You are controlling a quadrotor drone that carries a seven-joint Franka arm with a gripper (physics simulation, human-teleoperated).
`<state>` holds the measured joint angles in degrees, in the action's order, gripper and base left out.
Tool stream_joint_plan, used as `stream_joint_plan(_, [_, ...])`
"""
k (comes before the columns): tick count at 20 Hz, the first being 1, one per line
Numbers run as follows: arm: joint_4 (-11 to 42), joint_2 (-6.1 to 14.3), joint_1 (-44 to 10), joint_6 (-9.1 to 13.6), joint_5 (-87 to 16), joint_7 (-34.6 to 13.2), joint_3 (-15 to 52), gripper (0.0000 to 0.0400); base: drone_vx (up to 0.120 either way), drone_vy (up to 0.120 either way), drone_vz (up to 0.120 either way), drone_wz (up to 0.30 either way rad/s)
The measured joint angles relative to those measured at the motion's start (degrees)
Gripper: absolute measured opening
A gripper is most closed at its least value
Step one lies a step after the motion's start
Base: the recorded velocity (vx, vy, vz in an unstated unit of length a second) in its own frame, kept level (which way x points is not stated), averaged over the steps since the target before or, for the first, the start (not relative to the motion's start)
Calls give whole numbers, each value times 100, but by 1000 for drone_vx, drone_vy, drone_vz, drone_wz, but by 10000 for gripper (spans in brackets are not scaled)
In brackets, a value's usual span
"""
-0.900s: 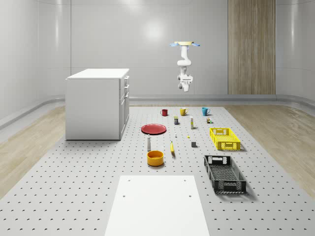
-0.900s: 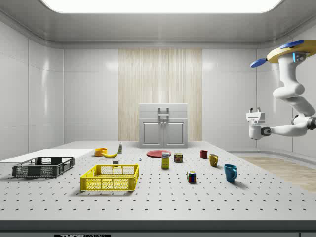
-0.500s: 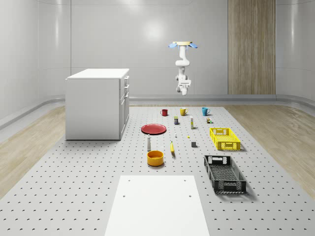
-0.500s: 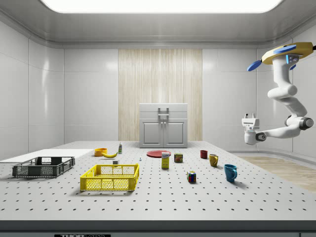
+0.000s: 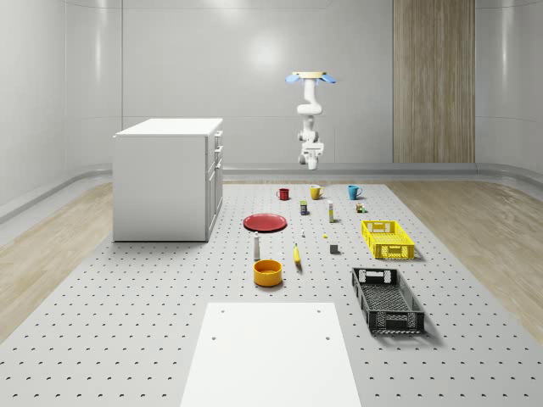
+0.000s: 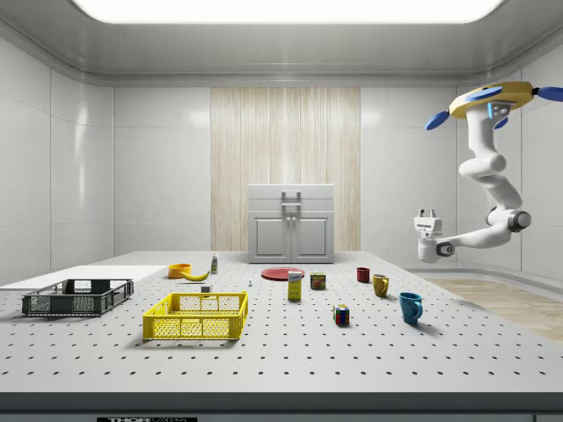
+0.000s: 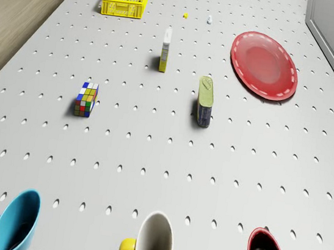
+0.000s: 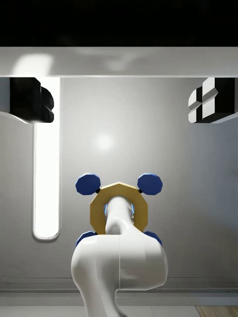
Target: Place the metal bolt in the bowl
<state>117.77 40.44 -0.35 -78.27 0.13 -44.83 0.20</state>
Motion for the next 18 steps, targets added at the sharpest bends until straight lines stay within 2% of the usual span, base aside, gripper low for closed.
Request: stream_joint_plan(18, [-59,7,-14,-14,-1,5,11,400,120,-120,0,0])
